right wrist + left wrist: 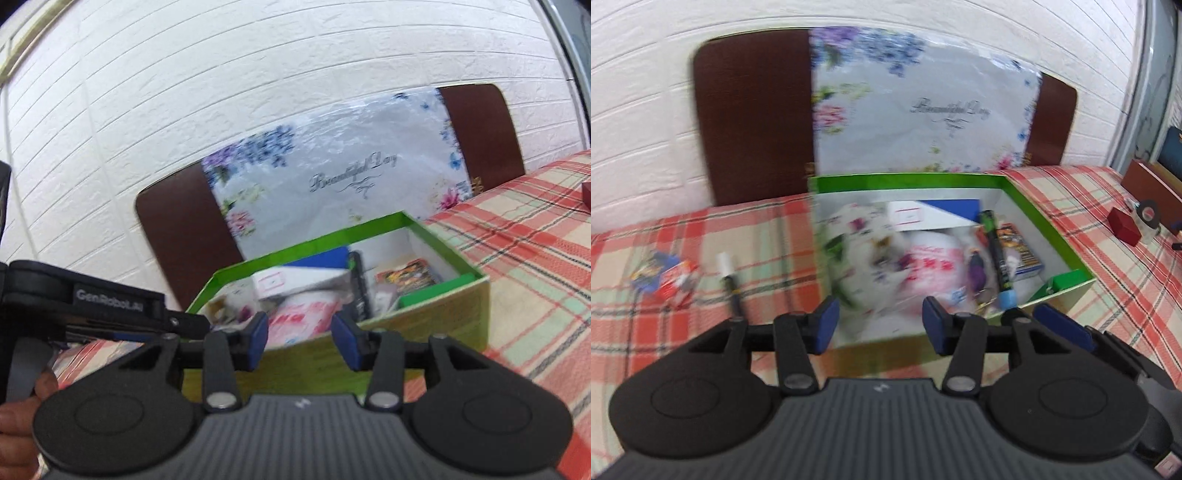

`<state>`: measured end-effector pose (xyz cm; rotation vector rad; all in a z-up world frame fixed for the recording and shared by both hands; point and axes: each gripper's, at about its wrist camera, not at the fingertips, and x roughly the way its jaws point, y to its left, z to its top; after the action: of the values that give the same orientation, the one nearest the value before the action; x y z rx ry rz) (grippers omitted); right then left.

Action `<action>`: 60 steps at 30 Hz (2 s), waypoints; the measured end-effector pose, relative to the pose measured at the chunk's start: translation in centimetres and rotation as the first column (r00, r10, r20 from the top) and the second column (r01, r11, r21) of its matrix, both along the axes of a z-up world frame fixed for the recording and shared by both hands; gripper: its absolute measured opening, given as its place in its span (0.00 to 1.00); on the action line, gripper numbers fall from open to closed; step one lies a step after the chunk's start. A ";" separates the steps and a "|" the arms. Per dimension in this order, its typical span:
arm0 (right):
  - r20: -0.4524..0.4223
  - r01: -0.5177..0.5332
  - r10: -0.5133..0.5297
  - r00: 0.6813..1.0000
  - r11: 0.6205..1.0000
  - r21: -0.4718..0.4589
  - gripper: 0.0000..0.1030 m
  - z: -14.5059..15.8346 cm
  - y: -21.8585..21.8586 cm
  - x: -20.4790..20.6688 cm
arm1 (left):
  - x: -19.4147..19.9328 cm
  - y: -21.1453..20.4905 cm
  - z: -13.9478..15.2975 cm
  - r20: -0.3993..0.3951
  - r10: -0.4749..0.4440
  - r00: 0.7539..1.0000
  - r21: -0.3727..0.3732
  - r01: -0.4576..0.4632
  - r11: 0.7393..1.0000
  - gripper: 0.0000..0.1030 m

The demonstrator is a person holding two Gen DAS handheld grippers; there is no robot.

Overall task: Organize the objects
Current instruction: 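Return the right gripper to the white-capped marker and grasp it, then carry the white-capped marker with the right gripper and release it into the box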

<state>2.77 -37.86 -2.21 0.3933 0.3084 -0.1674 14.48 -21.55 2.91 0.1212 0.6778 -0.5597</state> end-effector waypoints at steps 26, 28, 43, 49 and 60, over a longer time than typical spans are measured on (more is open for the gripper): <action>-0.356 -0.397 0.296 0.886 0.882 -0.255 0.17 -3.3 17.4 14.2 | 2.7 20.1 -6.1 -0.321 0.344 0.882 -0.106 -0.394 0.913 0.53; -0.345 -0.425 0.347 0.872 0.886 -0.184 0.17 -3.3 17.1 12.1 | 2.8 19.7 -6.1 -0.368 0.304 0.879 -0.151 -0.379 0.913 0.53; -0.153 -0.440 0.480 0.864 0.867 0.233 0.17 -2.0 13.1 3.8 | 2.2 12.6 -4.9 -0.381 0.177 0.908 -0.195 -0.266 0.944 0.22; -0.035 -0.311 0.314 0.949 0.948 0.073 0.17 1.2 9.2 3.7 | 3.8 5.3 -0.3 -0.237 0.033 0.971 -0.201 -0.083 0.976 0.22; -0.041 -0.038 0.035 0.999 0.996 -0.076 0.38 0.4 0.7 8.4 | 7.0 -6.7 0.3 -0.136 -0.091 0.986 -0.109 0.077 0.991 0.37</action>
<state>11.12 -37.18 -1.83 0.3082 0.3472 -0.1505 21.48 -28.28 3.23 0.0134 0.7824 -0.6880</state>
